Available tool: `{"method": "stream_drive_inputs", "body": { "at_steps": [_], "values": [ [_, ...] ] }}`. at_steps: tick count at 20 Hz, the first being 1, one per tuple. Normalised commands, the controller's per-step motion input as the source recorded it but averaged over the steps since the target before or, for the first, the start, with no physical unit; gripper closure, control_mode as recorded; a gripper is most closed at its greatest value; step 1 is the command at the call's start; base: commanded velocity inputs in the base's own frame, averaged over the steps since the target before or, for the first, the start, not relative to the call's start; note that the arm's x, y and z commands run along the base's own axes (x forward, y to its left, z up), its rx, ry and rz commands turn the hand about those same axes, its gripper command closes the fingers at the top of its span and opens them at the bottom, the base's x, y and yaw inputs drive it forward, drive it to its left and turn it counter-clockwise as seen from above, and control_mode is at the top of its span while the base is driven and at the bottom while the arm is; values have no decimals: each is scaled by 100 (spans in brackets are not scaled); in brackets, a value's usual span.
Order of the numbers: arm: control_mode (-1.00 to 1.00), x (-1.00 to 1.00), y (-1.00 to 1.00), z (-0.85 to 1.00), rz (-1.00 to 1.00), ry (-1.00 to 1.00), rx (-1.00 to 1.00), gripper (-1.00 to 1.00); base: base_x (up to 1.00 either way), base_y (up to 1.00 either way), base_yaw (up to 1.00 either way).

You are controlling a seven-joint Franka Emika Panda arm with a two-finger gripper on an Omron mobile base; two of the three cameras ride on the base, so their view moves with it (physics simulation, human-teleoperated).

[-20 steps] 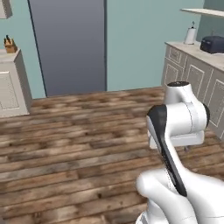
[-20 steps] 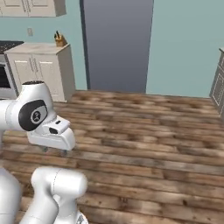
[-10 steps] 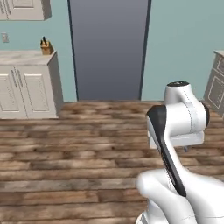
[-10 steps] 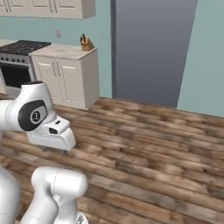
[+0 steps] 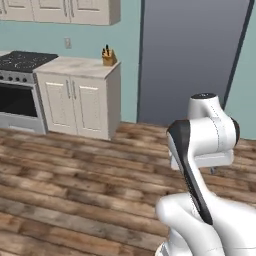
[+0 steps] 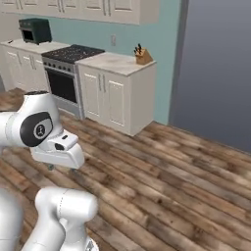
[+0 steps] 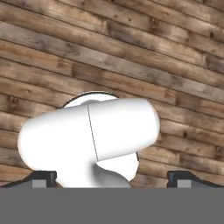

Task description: Retrieve the butter from the fridge and place it on a plate on the dining table. Then retrieve the butter knife by the fridge and place it near the plate.

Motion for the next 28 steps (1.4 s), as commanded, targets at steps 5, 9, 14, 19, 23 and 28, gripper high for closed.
{"method": "stream_drive_inputs", "body": {
  "at_steps": [5, 9, 14, 19, 23, 28],
  "values": [
    [100, 0, 0, 0, 0, 0, 0, -100, 99, 0, 59],
    [100, 0, 0, 0, 0, 0, 0, -100, 99, 0, 59],
    [100, 0, 0, 0, 0, 0, 0, -100, 100, 0, 53],
    [100, 0, 0, 0, 0, 0, 0, -100, 100, 0, 45],
    [100, 0, 0, 0, 0, 0, 0, -100, 100, -1, 38],
    [100, 0, 0, 0, 0, 0, 0, -100, 100, -22, 40]
  ]
}}
